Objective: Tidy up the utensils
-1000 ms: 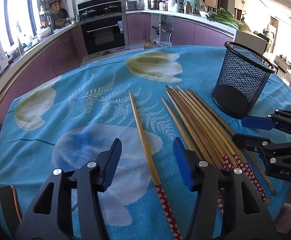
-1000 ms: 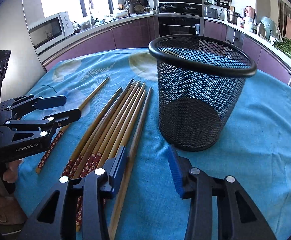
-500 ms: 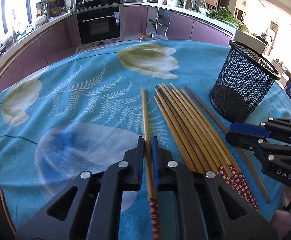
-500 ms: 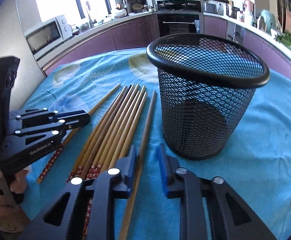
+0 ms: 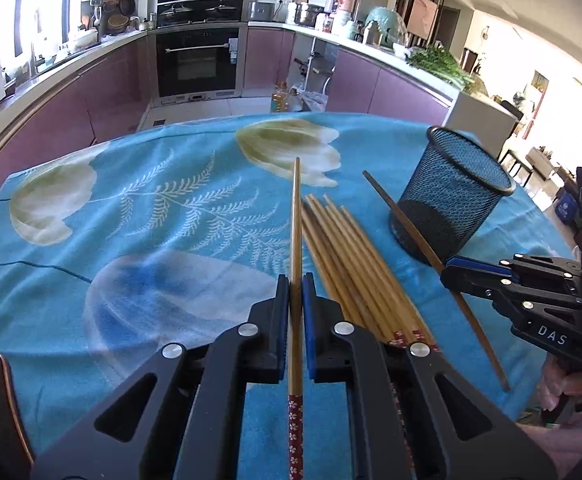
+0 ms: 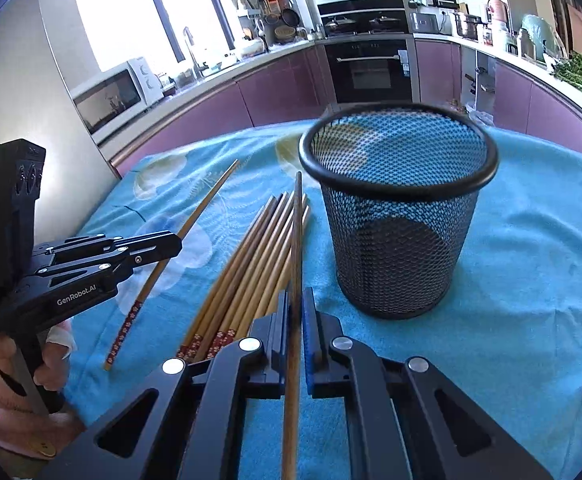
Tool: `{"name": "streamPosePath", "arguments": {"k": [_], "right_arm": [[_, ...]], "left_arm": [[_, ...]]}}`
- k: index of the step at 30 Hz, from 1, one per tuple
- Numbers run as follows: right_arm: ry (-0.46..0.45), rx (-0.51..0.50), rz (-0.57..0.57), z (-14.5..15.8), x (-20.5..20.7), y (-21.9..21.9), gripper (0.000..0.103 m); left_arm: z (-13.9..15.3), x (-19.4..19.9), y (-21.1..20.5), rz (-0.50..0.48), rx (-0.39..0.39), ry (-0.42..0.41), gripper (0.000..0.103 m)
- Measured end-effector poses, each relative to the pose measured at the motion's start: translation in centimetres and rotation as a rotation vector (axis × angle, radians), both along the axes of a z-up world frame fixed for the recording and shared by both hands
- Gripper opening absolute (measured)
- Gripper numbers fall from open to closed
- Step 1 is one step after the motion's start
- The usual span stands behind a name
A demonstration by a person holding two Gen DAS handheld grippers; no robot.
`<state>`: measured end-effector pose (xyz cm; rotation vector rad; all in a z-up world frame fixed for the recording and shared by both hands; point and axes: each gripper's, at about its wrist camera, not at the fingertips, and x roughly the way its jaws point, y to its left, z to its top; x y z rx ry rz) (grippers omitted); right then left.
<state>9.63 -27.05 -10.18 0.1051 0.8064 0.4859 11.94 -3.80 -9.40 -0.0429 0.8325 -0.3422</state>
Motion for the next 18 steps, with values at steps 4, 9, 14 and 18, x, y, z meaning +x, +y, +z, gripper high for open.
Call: {"name": "streamPosePath", "arguments": {"k": [4, 9, 14, 18], "right_arm": [[-0.044, 0.033, 0.011, 1.6, -0.8, -0.7, 0.006], [-0.101, 0.1, 0.021, 3.6, -1.7, -1.9, 0.005], [-0.17, 0.134, 0.026, 5.3, -2.7, -2.8, 0.005], [-0.219, 0.148, 0.025, 6.5, -3.1, -3.3, 0.005]], "left_arm": [[1.5, -0.9, 0.5, -0.02, -0.032, -0.028, 0.008], [4.3, -2.2, 0.9, -0.054, -0.087, -0.073, 0.008], [7.3, -3.8, 1.2, -0.088, -0.141, -0.128, 0.007], [9.8, -5.0, 1.1, -0.109, -0.179, -0.18, 0.007]]}}
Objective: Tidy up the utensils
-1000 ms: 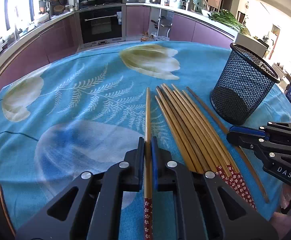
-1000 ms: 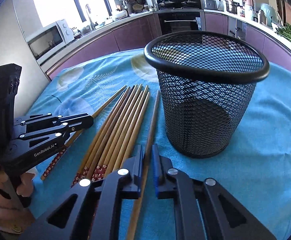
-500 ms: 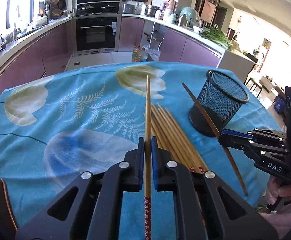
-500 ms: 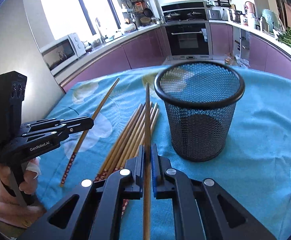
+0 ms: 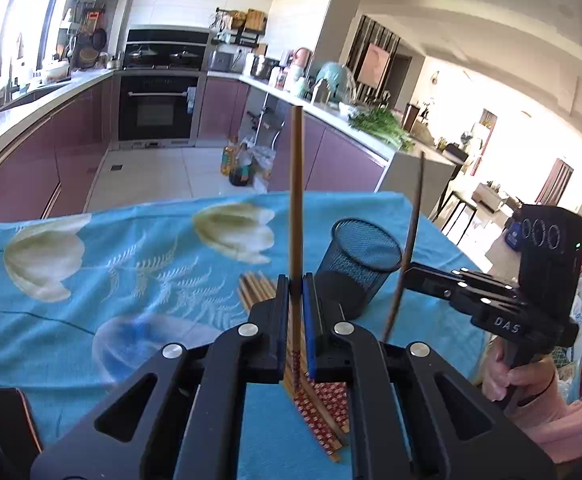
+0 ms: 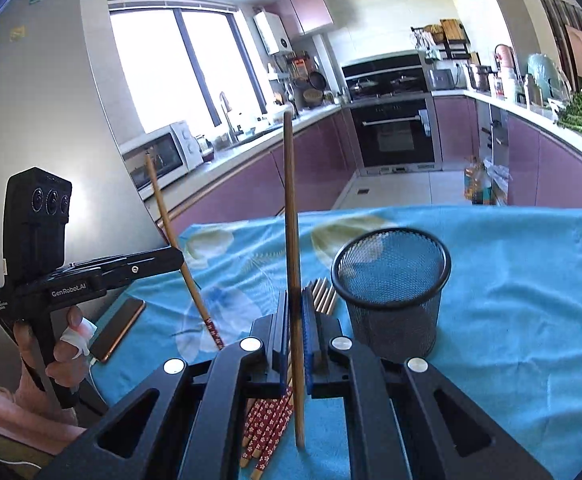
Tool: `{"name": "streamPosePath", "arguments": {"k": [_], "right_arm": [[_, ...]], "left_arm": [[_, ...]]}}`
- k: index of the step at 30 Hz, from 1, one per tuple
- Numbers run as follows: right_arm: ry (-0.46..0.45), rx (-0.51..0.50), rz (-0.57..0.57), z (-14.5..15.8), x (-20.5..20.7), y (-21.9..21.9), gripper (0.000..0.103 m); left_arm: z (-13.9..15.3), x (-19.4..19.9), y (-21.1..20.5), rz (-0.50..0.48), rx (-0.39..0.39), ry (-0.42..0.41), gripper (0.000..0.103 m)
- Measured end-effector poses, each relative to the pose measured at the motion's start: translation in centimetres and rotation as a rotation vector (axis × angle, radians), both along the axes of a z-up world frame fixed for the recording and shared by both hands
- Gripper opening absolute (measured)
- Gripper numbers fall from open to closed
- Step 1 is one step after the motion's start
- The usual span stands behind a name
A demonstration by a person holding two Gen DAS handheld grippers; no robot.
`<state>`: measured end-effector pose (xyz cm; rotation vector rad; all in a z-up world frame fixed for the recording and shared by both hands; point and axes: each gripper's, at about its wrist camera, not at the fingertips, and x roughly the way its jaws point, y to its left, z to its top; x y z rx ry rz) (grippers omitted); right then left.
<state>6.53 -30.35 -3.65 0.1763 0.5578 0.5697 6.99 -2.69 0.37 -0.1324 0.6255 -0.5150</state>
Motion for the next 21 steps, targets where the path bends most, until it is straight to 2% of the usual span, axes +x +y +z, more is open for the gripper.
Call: {"name": "streamPosePath", "arguments": {"k": [12, 21], "right_arm": [[-0.122, 0.046, 0.012, 5.0, 0.9, -2.1, 0.005], [-0.164, 0.056, 0.018, 6.8, 1.7, -3.0, 0.002]], "left_arm": [[5.9, 0.4, -3.0, -0.058, -0.046, -0.13, 0.007], [8.5, 2.3, -6.4, -0.105, -0.063, -0.168, 0.008]]}}
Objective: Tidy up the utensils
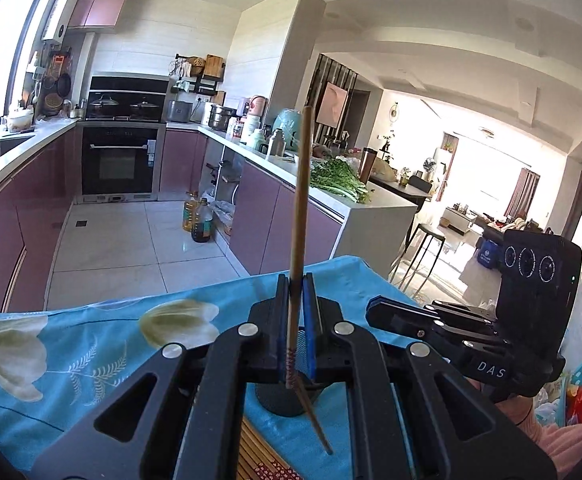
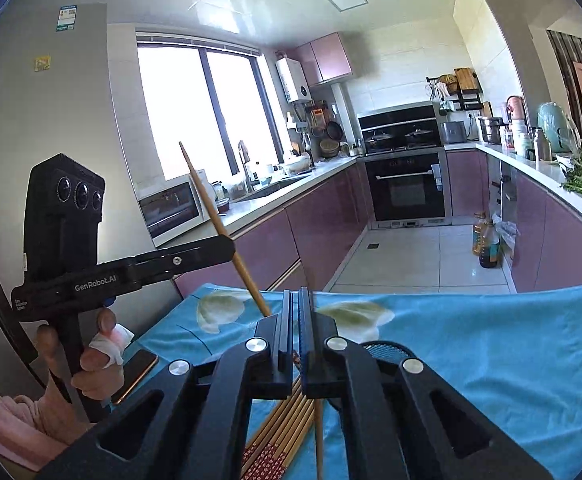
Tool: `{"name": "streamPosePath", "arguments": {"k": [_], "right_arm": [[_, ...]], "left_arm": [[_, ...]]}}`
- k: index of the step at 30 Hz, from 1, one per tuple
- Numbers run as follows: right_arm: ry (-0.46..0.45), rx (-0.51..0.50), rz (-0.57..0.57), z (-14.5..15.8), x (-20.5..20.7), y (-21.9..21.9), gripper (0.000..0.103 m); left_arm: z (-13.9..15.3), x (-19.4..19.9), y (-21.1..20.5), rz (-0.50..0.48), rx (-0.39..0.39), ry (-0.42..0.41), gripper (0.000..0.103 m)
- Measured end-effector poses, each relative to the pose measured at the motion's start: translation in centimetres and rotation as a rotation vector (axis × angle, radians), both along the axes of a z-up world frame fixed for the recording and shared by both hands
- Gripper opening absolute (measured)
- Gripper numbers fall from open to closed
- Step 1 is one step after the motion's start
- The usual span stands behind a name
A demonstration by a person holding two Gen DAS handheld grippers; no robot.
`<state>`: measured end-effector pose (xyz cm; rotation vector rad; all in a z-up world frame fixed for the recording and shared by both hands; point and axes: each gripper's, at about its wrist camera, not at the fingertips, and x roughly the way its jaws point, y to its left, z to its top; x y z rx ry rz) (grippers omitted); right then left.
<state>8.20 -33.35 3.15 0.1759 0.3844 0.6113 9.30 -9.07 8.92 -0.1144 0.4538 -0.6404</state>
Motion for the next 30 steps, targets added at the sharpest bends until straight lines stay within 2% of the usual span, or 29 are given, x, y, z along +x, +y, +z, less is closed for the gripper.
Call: {"name": "streamPosePath", "arguments": {"k": [6, 9, 11, 15, 18, 25, 29, 30], "right_arm": [[0.072, -0.031, 0.015, -2.6, 0.5, -0.2, 0.005], [0.16, -0.082, 0.053, -5.1, 1.0, 0.8, 0.008], [0.217, -0.122, 0.079, -7.0, 1.4, 1.9, 0.017], [0.346, -0.206, 0.088, -11.2, 2.3, 4.3, 0.022], [0.407, -0.245, 0.071, -13.3, 2.8, 5.6, 0.022], [0.462, -0.308, 0.018, -15.6, 3.5, 6.0, 0.022], [0.476, -0.302, 0.004, -15.3, 3.0, 5.5, 0.008], [0.482, -0.303, 0.0, -15.2, 2.8, 5.2, 0.008]], "left_arm": [[-1.8, 1.4, -1.6, -0.006, 0.03, 0.062, 0.007], [-2.9, 1.8, -0.8, 0.004, 0.027, 0.092, 0.007], [-3.5, 1.9, -0.2, 0.02, 0.023, 0.108, 0.007], [-4.9, 1.8, 1.4, 0.049, 0.032, 0.126, 0.007], [-6.4, 2.3, 2.7, 0.062, 0.04, 0.141, 0.007], [-8.5, 2.3, 4.4, 0.087, 0.038, 0.171, 0.007], [-9.1, 2.4, 4.8, 0.091, 0.035, 0.188, 0.007], [-9.1, 2.2, 4.8, 0.091, 0.033, 0.191, 0.007]]}}
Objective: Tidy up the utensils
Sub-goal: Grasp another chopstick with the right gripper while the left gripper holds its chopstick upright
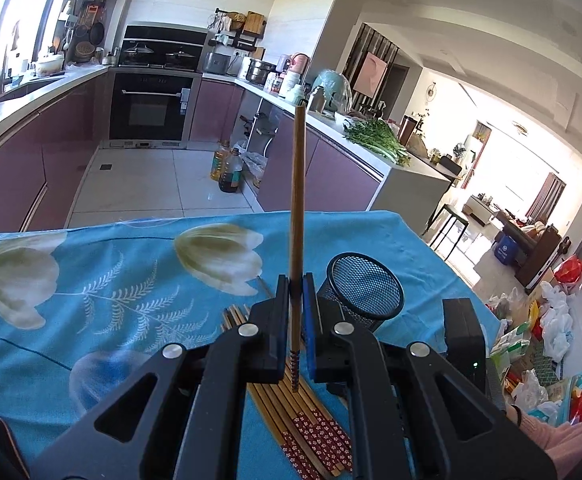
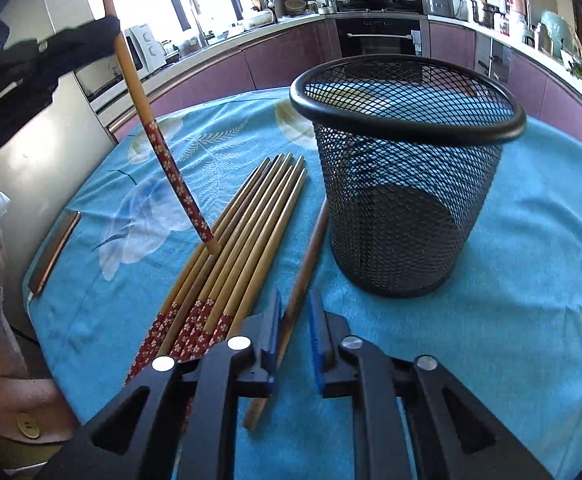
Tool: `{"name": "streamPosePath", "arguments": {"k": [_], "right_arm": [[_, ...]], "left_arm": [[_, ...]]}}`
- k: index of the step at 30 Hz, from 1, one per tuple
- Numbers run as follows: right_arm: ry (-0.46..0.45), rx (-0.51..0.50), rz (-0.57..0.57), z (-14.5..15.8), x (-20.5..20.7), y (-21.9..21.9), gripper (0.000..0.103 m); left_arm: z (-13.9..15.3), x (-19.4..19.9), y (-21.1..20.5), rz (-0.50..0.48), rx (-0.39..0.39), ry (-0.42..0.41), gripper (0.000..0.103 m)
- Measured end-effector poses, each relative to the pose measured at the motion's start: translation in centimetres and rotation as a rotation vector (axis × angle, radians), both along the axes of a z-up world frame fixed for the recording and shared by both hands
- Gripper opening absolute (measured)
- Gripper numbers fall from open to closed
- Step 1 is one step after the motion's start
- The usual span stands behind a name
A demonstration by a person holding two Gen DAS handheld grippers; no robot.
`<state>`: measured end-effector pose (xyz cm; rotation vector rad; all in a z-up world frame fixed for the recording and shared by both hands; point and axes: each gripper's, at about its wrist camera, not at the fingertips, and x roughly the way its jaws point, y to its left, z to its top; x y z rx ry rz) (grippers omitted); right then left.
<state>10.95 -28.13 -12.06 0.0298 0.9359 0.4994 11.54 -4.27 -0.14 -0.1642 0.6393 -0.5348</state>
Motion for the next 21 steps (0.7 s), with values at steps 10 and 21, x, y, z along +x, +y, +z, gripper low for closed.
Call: {"name": "streamPosePath", "arguments": {"k": [10, 21], "right_arm": [[0.016, -0.08, 0.035, 0.8, -2.8, -0.8, 0.028], [-0.057, -0.13, -0.038, -0.1, 1.0, 1.6, 0.022]], "left_arm": [[-1.3, 0.1, 0.8, -0.009, -0.011, 0.014, 0.007], [-1.9, 0.1, 0.6, -0.007, 0.001, 0.026, 0.007]]}}
